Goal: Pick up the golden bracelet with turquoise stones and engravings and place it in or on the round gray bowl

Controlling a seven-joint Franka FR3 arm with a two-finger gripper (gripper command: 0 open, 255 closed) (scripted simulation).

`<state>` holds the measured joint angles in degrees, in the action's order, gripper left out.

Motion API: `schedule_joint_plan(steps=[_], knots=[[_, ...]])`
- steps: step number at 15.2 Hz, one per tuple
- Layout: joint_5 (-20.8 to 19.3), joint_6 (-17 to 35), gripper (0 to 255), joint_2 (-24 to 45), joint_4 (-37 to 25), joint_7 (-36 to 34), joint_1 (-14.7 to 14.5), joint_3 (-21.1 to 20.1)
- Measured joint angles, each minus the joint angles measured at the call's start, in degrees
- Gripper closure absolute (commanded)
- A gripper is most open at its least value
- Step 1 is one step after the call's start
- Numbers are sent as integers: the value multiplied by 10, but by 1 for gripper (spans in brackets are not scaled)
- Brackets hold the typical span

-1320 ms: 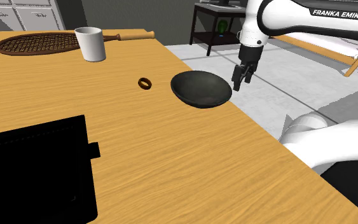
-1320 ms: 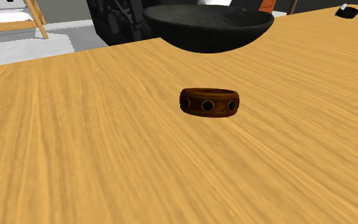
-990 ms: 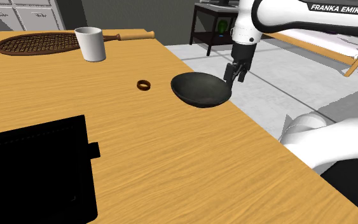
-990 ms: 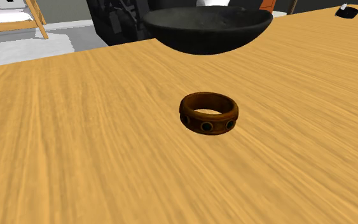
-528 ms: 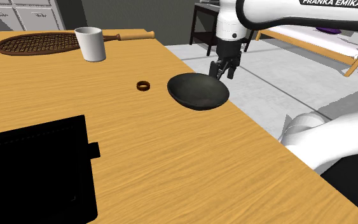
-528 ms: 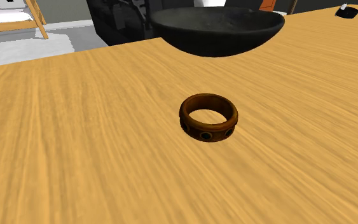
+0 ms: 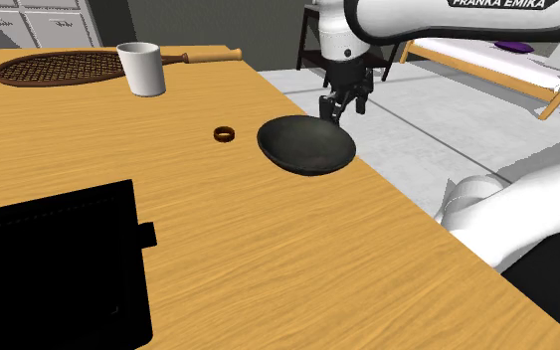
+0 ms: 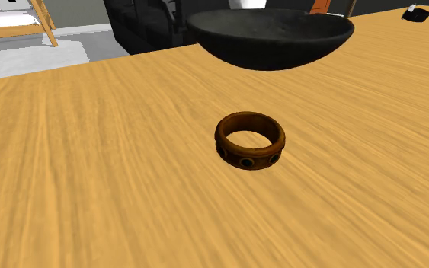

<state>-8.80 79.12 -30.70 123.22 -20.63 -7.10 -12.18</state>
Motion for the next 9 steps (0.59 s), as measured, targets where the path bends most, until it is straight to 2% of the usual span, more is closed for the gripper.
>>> schedule_joint_plan(steps=[2,4,9], knots=[[-6,-17,0,23,-25,-29,-2,-10],[31,10,0,45,-47,-76,-11,-33],[53,20,0,124,-133,-176,-14,-81]])
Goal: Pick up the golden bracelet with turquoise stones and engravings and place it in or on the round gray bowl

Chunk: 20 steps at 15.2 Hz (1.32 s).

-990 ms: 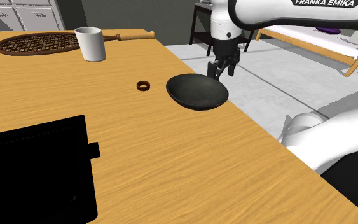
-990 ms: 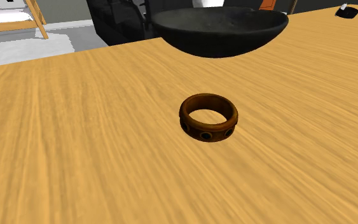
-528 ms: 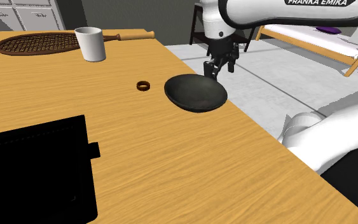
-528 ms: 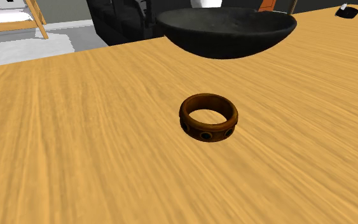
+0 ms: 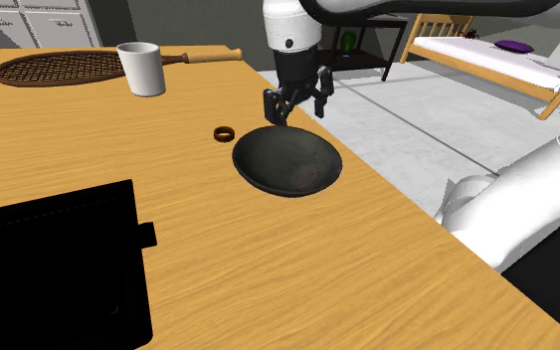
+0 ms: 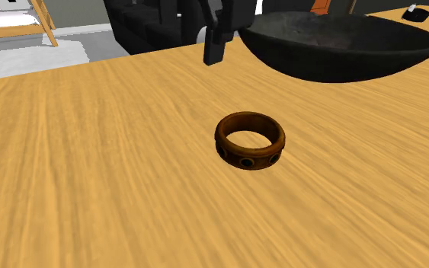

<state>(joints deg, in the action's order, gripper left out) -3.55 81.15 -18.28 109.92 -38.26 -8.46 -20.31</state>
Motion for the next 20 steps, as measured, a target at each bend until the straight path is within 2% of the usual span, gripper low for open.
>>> schedule_joint_plan(steps=[6,9,12,15,20], knots=[[-12,-12,0,110,-129,-124,-10,-55],[-38,-26,0,186,-216,-187,-23,-79],[-73,-56,0,266,-322,-250,-51,-98],[-80,-49,0,281,-331,-267,-57,-99],[-70,-3,0,262,-269,-265,-47,-96]])
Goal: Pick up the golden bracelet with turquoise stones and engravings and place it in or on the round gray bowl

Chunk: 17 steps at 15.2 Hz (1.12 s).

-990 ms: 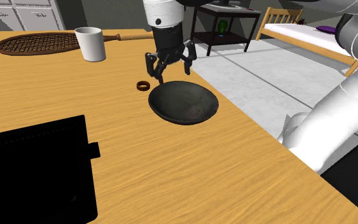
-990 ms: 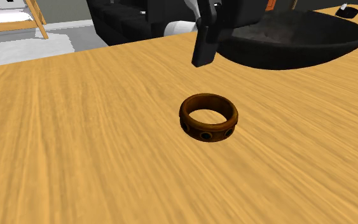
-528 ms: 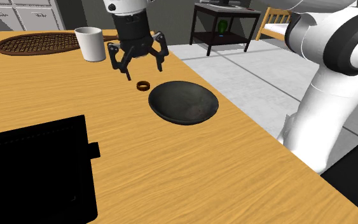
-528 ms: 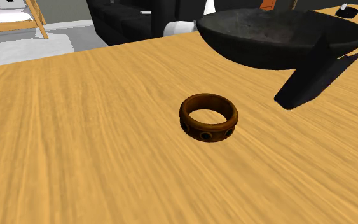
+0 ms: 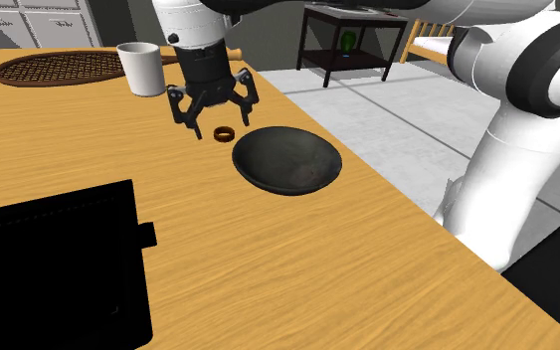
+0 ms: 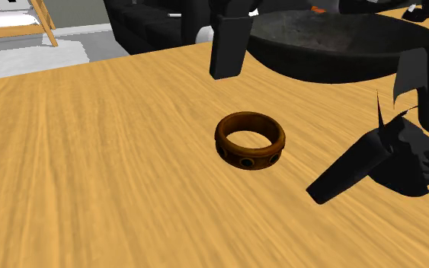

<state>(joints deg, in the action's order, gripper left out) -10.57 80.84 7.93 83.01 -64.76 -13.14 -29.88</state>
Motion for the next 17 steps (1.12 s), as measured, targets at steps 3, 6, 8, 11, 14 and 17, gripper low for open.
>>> schedule_joint_plan(steps=[3,6,8,11,14,17], knots=[[2,10,0,-4,13,1,2,1],[3,12,0,-5,16,1,2,1],[3,12,255,-5,16,1,2,1],[3,13,255,-6,15,1,2,0],[3,12,255,-6,15,1,2,1],[3,11,255,-6,15,1,2,1]])
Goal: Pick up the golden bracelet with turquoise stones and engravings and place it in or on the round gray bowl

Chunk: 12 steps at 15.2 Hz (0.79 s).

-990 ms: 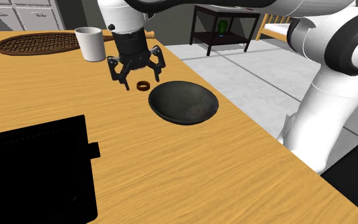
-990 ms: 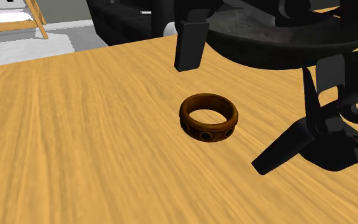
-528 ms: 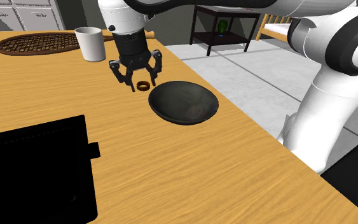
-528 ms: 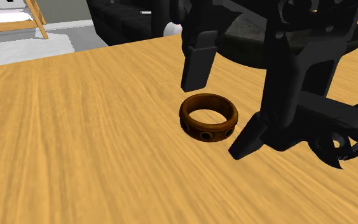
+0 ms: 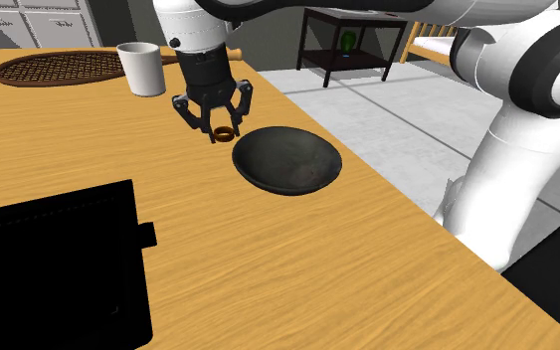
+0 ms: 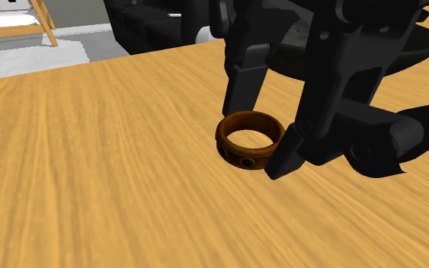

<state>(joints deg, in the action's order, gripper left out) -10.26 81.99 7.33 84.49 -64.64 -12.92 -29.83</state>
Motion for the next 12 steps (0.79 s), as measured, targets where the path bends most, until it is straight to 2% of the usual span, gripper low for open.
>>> schedule_joint_plan(steps=[5,12], knots=[[-4,-24,255,8,-30,1,-2,-1],[-19,-91,255,34,-119,-1,-17,-5]])
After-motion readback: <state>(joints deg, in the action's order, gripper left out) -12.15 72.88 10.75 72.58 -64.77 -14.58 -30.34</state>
